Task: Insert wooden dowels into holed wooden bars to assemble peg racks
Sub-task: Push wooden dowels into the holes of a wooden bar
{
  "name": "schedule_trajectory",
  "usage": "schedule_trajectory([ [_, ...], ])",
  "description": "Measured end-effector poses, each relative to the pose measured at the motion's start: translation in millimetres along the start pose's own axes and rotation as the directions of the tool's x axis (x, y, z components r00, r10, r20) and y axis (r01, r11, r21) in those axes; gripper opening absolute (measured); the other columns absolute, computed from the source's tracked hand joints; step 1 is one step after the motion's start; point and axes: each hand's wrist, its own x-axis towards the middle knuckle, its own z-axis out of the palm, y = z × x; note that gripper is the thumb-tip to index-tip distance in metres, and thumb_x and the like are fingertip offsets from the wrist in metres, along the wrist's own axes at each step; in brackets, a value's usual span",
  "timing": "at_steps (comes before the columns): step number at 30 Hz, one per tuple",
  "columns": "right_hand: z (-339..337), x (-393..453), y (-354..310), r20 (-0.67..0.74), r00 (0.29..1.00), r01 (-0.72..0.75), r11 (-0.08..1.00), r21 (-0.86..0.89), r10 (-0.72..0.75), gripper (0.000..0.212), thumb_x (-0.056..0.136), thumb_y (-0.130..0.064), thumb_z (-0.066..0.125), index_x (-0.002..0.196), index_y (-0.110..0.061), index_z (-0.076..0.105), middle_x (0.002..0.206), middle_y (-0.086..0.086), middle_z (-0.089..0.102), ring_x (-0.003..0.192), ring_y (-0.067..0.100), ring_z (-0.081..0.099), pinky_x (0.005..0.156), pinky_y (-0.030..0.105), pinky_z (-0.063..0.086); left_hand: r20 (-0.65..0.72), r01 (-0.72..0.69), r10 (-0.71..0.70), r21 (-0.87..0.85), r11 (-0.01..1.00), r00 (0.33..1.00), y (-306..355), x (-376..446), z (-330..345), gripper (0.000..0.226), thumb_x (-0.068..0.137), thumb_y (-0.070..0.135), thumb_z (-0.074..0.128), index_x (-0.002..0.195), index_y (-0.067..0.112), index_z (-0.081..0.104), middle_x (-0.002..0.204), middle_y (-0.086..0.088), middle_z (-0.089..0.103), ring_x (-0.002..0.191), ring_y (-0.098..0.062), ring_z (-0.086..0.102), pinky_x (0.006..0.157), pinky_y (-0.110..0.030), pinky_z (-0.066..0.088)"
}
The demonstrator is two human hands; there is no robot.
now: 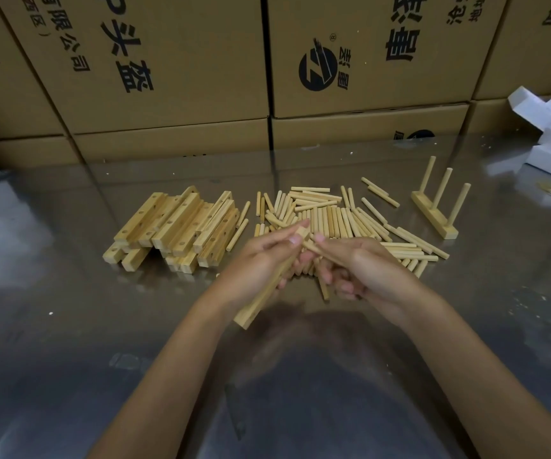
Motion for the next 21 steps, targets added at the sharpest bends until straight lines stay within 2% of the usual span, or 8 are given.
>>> schedule_trajectory([
  [3, -6.0, 3.3, -1.8, -0.301, 0.953, 0.06, 0.99, 0.127, -0.019, 0.052, 0.101, -0.049, 0.043, 0.084, -0.013, 0.076, 0.064, 0.004, 0.063, 0.045, 0.013, 0.048, 0.043, 0.024, 0.04, -0.176, -0.007, -0.003, -0.057, 0.998, 0.984, 1.7, 0.8, -10.6, 0.026, 0.102, 0.038, 0.051, 0.12, 0.048, 0.066, 0.078, 0.008, 0.069, 0.057, -0.003, 0.057, 0.052, -0.019, 0.048],
  [4, -7.4, 4.0, -0.6, -0.398, 0.916, 0.088, 0.994, 0.065, -0.055, 0.05, 0.102, -0.043, 0.043, 0.079, -0.013, 0.075, 0.065, 0.001, 0.064, 0.048, 0.012, 0.052, 0.046, 0.024, 0.041, -0.231, 0.009, -0.034, -0.109, 0.994, 0.972, 1.4, 0.9, -16.0, 0.023, 0.102, 0.037, 0.051, 0.115, 0.046, 0.068, 0.076, 0.007, 0.069, 0.055, -0.003, 0.058, 0.05, -0.018, 0.048],
  [6, -9.4, 5.3, 6.7, -0.49, 0.835, 0.043, 0.917, -0.397, -0.251, 0.036, 0.097, -0.033, 0.05, 0.072, -0.019, 0.069, 0.074, -0.01, 0.068, 0.066, 0.007, 0.062, 0.056, 0.023, 0.043, -0.315, 0.059, -0.156, -0.296, 0.953, 0.936, -0.8, 2.5, -26.0, 0.02, 0.103, 0.034, 0.051, 0.112, 0.031, 0.069, 0.073, 0.003, 0.066, 0.053, -0.006, 0.056, 0.046, -0.02, 0.047],
  [7, -6.5, 4.3, 10.6, -0.434, 0.838, -0.017, 0.777, -0.629, -0.332, 0.03, 0.094, -0.035, 0.053, 0.07, -0.022, 0.066, 0.074, -0.013, 0.068, 0.07, 0.007, 0.062, 0.058, 0.023, 0.042, -0.336, 0.072, -0.227, -0.416, 0.906, 0.914, -3.0, 4.2, -29.8, 0.022, 0.103, 0.032, 0.05, 0.111, 0.021, 0.067, 0.07, 0.001, 0.064, 0.051, -0.008, 0.054, 0.043, -0.019, 0.045],
  [9, 4.4, 2.7, 18.4, -0.322, 0.873, -0.092, 0.524, -0.847, -0.366, 0.032, 0.091, -0.048, 0.058, 0.068, -0.025, 0.059, 0.069, -0.013, 0.061, 0.065, 0.008, 0.057, 0.055, 0.024, 0.037, -0.342, 0.069, -0.325, -0.587, 0.806, 0.882, -7.9, 7.7, -35.7, 0.024, 0.105, 0.028, 0.047, 0.108, 0.009, 0.062, 0.069, -0.002, 0.06, 0.049, -0.009, 0.049, 0.036, -0.018, 0.04],
  [12, 17.2, 4.7, 27.4, -0.276, 0.897, -0.112, 0.425, -0.898, -0.346, 0.037, 0.085, -0.057, 0.063, 0.068, -0.025, 0.054, 0.079, -0.01, 0.054, 0.07, 0.011, 0.055, 0.06, 0.029, 0.041, -0.3, 0.071, -0.363, -0.677, 0.732, 0.882, -10.9, 9.5, -39.2, 0.029, 0.104, 0.025, 0.047, 0.108, 0.0, 0.06, 0.07, -0.004, 0.055, 0.047, -0.008, 0.046, 0.034, -0.018, 0.037],
  [16, 14.8, 6.3, 27.8, -0.265, 0.903, -0.113, 0.41, -0.905, -0.337, 0.027, 0.091, -0.047, 0.061, 0.076, -0.024, 0.057, 0.089, -0.007, 0.055, 0.077, 0.015, 0.055, 0.063, 0.03, 0.039, -0.221, 0.098, -0.368, -0.727, 0.679, 0.903, -9.2, 6.4, -36.1, 0.032, 0.102, 0.033, 0.052, 0.12, 0.008, 0.059, 0.067, -0.002, 0.054, 0.046, -0.01, 0.047, 0.033, -0.02, 0.036],
  [21, 13.2, 3.1, 16.4, -0.096, 0.9, 0.176, 0.554, -0.814, -0.426, 0.012, 0.093, -0.035, 0.059, 0.084, -0.029, 0.053, 0.073, -0.012, 0.057, 0.062, 0.007, 0.051, 0.053, 0.026, 0.033, -0.233, 0.14, -0.382, -0.666, 0.733, 0.894, -3.8, 5.2, -26.6, 0.026, 0.1, 0.039, 0.056, 0.108, 0.015, 0.061, 0.062, 0.0, 0.053, 0.043, -0.01, 0.045, 0.032, -0.019, 0.035],
])
